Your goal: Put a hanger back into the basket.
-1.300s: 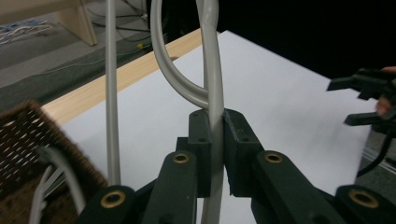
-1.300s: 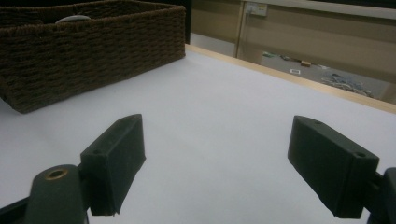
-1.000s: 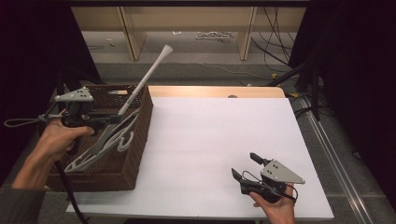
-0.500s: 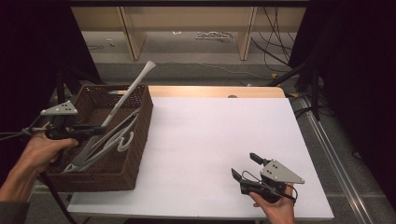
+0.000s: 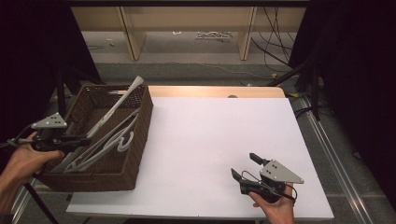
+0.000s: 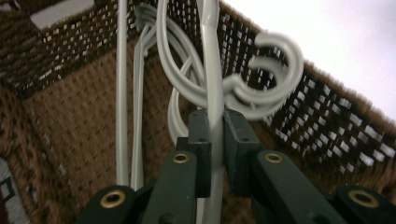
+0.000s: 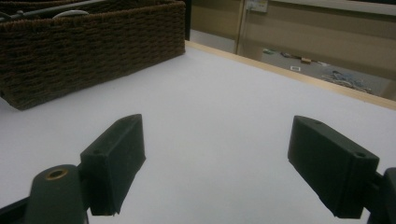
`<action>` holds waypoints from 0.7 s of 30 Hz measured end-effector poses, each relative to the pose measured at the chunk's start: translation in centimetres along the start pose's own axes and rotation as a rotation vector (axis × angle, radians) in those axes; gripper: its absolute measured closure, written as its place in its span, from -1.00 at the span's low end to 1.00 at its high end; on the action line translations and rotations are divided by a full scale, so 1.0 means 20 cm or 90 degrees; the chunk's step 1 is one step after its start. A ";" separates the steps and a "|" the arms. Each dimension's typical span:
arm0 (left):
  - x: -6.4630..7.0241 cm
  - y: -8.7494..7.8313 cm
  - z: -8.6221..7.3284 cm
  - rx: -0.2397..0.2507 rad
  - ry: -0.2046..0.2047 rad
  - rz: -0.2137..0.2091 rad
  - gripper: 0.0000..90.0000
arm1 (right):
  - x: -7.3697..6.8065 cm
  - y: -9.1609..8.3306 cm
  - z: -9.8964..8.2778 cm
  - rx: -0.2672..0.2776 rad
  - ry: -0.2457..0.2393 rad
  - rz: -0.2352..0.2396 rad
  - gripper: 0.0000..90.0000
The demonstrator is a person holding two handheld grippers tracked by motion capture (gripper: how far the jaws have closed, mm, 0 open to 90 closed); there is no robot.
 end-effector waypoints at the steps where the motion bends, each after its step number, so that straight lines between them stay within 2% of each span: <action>1: -0.01 0.00 -0.02 -0.013 0.012 0.003 0.83 | 0.00 0.00 0.00 0.000 0.000 0.000 -0.56; 4: -0.04 0.01 -0.08 -0.029 0.011 0.010 0.83 | 0.00 0.00 0.00 0.002 0.004 0.003 -0.56; 8: -0.02 0.06 -0.13 -0.040 0.002 -0.011 0.83 | 0.00 0.00 0.00 -0.003 0.000 0.001 -0.56; 9: -0.02 0.08 -0.14 -0.043 0.003 -0.004 0.83 | 0.00 0.01 0.00 0.005 0.001 0.003 -0.56; 12: 0.02 0.12 -0.14 -0.062 0.010 -0.013 0.82 | 0.00 0.01 0.00 0.000 -0.003 0.002 -0.56; 14: 0.01 0.13 -0.15 -0.087 0.030 -0.015 0.82 | 0.00 0.01 0.00 0.000 -0.003 0.001 -0.56; 15: 0.02 0.14 -0.15 -0.092 0.027 -0.018 0.82 | 0.00 0.01 0.00 0.002 -0.003 0.000 -0.56; 17: 0.02 0.16 -0.15 -0.093 0.022 -0.014 0.82 | 0.00 0.01 0.00 0.002 -0.001 0.000 -0.56; 18: 0.02 0.17 -0.15 -0.090 0.018 -0.009 0.82 | 0.01 0.01 0.00 0.008 -0.012 -0.004 -0.56; 19: 0.03 0.17 -0.15 -0.094 0.017 -0.015 0.82 | 0.00 0.01 0.00 0.002 -0.002 0.000 -0.56; 20: 0.02 0.17 -0.15 -0.108 0.040 -0.014 0.82 | 0.00 0.01 0.00 0.003 -0.002 0.001 -0.56; 21: 0.03 0.17 -0.15 -0.107 0.034 -0.013 0.82 | 0.00 0.00 0.00 -0.005 -0.002 0.000 -0.56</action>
Point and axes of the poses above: each handheld gripper's, and its own axes: y roughly forward along the jaws, z roughly out of its top, x roughly to its right, the point moved 7 cm from there along y, roughly forward along the jaws, and after that the axes turned 8 degrees about z, right-handed, at the moved point
